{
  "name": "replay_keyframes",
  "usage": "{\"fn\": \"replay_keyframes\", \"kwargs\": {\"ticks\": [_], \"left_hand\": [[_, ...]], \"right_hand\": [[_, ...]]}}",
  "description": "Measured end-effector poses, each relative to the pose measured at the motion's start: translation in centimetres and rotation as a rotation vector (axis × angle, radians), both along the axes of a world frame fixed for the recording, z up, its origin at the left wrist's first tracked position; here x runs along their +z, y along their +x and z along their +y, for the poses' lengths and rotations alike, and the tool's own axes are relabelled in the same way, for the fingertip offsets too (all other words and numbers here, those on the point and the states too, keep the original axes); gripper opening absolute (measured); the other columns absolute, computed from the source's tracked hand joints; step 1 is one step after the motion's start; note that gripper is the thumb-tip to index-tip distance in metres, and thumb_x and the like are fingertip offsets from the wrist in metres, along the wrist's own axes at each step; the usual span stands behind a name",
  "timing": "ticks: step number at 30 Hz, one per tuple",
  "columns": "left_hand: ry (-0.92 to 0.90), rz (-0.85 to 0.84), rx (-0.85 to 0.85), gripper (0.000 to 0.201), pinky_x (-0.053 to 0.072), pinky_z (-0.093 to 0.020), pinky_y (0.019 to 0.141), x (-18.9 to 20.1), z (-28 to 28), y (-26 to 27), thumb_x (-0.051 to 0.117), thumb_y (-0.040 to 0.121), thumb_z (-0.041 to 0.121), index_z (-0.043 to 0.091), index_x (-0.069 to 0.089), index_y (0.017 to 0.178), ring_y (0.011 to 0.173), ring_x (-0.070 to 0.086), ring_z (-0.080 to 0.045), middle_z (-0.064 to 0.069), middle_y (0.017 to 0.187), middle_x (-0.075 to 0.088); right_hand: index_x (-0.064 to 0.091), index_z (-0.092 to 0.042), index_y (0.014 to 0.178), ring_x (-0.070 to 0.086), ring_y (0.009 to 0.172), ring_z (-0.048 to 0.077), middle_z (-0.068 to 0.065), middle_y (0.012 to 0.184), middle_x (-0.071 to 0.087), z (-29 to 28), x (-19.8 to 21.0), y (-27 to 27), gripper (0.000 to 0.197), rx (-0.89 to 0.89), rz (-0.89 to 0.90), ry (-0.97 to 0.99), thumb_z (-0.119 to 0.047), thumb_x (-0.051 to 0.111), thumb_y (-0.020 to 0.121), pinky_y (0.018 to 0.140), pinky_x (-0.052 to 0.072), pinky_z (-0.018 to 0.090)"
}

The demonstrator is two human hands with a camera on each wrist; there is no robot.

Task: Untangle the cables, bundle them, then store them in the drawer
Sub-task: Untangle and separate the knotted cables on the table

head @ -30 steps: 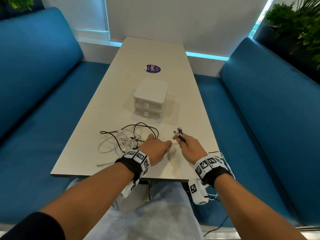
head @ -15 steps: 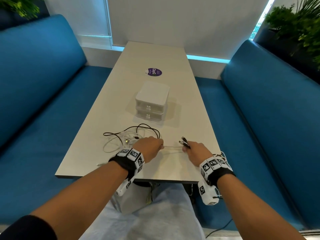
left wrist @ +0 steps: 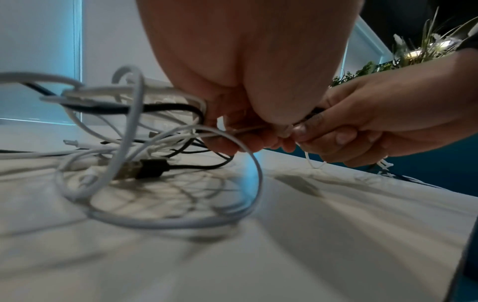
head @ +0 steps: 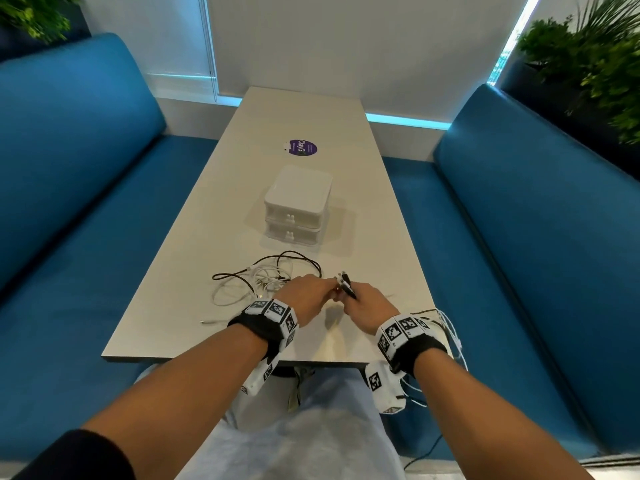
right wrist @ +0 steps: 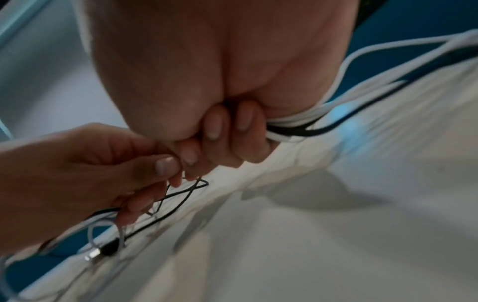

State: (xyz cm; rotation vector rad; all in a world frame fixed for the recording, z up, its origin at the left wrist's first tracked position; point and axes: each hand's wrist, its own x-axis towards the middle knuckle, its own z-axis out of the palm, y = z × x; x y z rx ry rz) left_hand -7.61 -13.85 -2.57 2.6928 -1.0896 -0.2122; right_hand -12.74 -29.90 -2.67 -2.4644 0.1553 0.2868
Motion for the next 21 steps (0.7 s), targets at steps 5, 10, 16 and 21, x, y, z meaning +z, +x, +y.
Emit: {"fn": "replay_keyframes", "kwargs": {"ticks": [5,10,16,21], "left_hand": [[0.069,0.024,0.022,0.025,0.049,-0.041,0.074,-0.7,1.2,0.3,0.038,0.107,0.030,0.012,0.055,0.109,0.086,0.063,-0.031,-0.012,0.099,0.066],[0.116,0.049,0.015,0.023,0.046,-0.039,0.077,-1.1,3.4,0.7,0.038,0.106,0.020,0.011,0.058,0.109,0.091,0.062,-0.031,-0.012,0.100,0.066],[0.174,0.038,0.063,0.016,0.042,-0.034,0.063,-1.4,2.9,0.3,0.039,0.099,0.014,0.020,0.052,0.105,0.074,0.056,-0.030,-0.007,0.084,0.059],[0.160,0.029,0.065,0.011,0.034,-0.032,0.056,-1.1,2.2,0.3,0.037,0.103,0.019,0.022,0.046,0.096,0.063,0.050,-0.025,-0.001,0.072,0.049]], "right_hand": [[0.061,-0.024,0.103,0.063,0.084,0.029,0.008,0.095,0.068,-0.7,0.2,-0.1,0.019,0.008,0.009,-0.194,-0.031,0.045,0.099,0.077,0.053,0.038],[0.060,-0.020,0.117,0.065,0.087,0.029,0.008,0.097,0.064,-4.1,-0.5,-0.8,0.028,-0.179,0.114,-0.319,-0.036,0.043,0.101,0.078,0.054,0.037],[0.055,-0.016,0.116,0.059,0.080,0.031,0.009,0.094,0.060,-2.6,0.0,-0.7,0.026,-0.245,-0.073,-0.295,-0.034,0.041,0.103,0.072,0.050,0.037],[0.060,-0.017,0.116,0.065,0.087,0.035,0.014,0.099,0.069,-0.1,0.0,-0.2,0.028,-0.076,-0.123,-0.153,-0.035,0.045,0.101,0.078,0.055,0.044]]}}
